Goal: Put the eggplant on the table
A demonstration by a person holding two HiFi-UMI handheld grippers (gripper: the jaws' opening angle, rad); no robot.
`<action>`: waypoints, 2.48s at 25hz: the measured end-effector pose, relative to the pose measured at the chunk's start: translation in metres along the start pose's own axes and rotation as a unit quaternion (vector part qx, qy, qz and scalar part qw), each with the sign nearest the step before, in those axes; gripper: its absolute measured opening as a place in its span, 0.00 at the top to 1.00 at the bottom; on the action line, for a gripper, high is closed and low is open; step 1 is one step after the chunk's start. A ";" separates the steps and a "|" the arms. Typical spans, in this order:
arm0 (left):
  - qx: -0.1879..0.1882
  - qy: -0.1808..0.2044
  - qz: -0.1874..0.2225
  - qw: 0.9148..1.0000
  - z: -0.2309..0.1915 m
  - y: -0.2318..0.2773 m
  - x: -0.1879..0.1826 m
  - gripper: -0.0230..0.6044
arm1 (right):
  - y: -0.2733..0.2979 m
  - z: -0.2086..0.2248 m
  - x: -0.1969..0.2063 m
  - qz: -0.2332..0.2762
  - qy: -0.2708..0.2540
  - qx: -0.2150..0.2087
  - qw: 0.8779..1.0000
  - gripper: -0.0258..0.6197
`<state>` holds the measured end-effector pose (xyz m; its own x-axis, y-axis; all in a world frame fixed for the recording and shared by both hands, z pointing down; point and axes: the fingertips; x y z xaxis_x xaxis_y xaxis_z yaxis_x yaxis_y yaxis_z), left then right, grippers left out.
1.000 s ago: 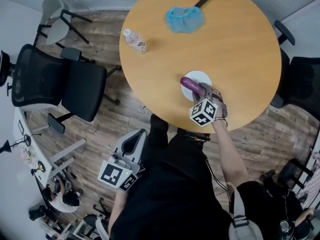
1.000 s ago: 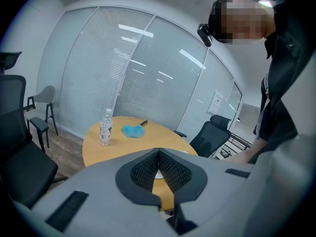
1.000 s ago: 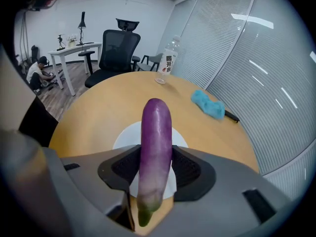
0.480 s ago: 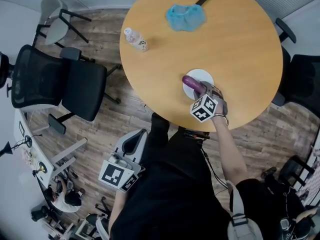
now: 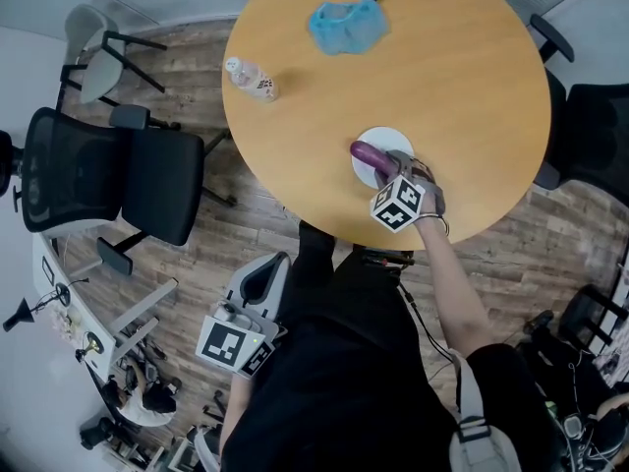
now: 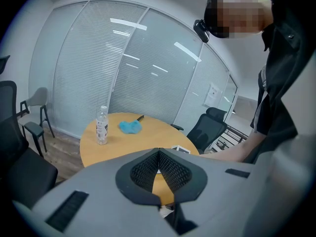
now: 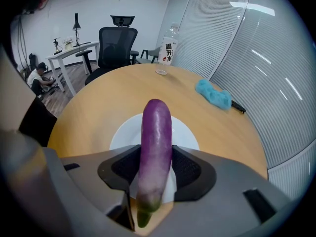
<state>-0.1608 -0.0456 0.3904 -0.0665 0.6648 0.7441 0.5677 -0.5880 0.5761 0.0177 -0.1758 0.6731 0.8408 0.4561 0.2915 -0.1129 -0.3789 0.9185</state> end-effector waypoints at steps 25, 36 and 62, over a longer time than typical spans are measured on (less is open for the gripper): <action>0.026 0.014 -0.007 1.000 0.023 0.017 -0.002 0.95 | -0.034 0.001 -0.004 0.056 0.013 0.009 0.998 0.62; 0.068 0.029 -0.015 0.997 0.063 0.048 -0.008 0.95 | -0.079 -0.011 0.020 0.061 -0.029 -0.005 0.998 0.70; 0.106 0.063 -0.003 0.992 0.121 0.093 -0.023 0.95 | -0.242 0.011 0.016 0.239 0.078 -0.055 0.966 0.88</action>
<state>-0.0068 -0.0600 0.3858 -0.1649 0.5978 0.7845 0.7262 -0.4647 0.5067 0.0649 -0.0859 0.4527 0.5899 0.3690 0.7182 -0.5310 -0.4929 0.6893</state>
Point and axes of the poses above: the fingertips, and each gripper's own axes: y forward along the fingers, z to its right, x out of its underside, and after that the axes turned 9 degrees about -z, right-handed
